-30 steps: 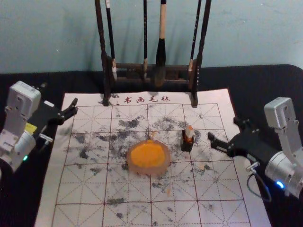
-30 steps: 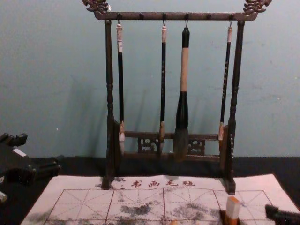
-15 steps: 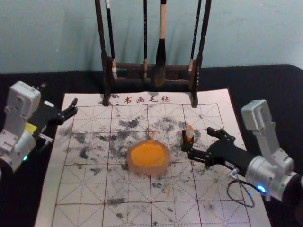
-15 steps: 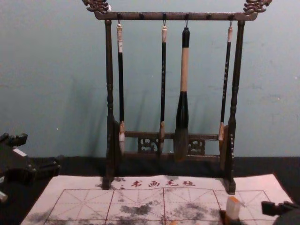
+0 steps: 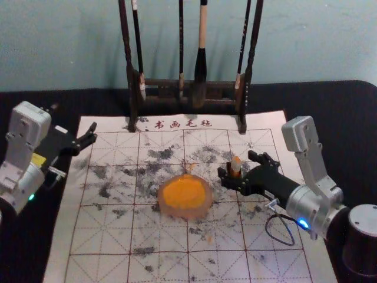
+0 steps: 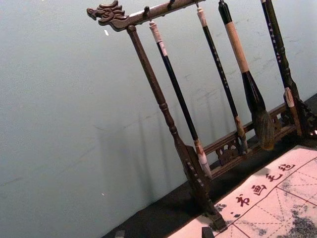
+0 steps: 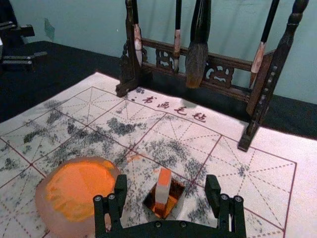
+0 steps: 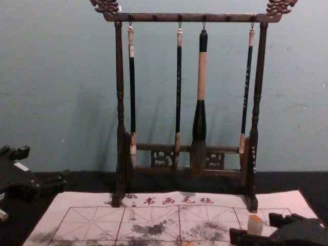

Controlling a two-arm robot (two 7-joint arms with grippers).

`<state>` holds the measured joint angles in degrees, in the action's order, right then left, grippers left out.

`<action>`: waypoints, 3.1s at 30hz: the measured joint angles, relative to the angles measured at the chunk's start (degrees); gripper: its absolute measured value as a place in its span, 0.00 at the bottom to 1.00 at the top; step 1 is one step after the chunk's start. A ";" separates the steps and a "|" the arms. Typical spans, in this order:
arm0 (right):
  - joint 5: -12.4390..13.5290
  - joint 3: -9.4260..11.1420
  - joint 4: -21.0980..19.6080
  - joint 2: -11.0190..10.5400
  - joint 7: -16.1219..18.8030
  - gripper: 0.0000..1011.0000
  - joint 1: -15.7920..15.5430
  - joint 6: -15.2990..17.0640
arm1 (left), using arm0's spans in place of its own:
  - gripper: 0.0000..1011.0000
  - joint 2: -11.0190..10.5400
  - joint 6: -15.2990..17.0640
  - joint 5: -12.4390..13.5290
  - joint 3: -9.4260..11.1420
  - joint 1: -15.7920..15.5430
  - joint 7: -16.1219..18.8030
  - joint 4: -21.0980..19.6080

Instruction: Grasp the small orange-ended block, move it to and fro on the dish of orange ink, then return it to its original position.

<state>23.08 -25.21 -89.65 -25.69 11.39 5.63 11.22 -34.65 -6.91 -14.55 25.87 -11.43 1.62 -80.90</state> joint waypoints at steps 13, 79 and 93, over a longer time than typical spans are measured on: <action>-1.64 0.92 1.57 2.63 1.01 0.99 0.95 0.95 | 0.99 0.00 0.00 0.00 0.00 0.00 0.00 0.00; -1.18 3.65 -1.77 2.97 2.84 0.13 -0.98 1.65 | 0.99 0.00 0.00 0.00 0.00 0.00 0.00 0.00; -0.03 5.94 -6.52 1.15 9.15 0.13 -1.55 -3.61 | 0.99 0.00 0.00 0.00 0.00 0.00 0.00 0.00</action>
<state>23.05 -19.27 -96.17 -24.54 20.54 4.08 7.62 -34.64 -6.91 -14.55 25.86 -11.43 1.62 -80.90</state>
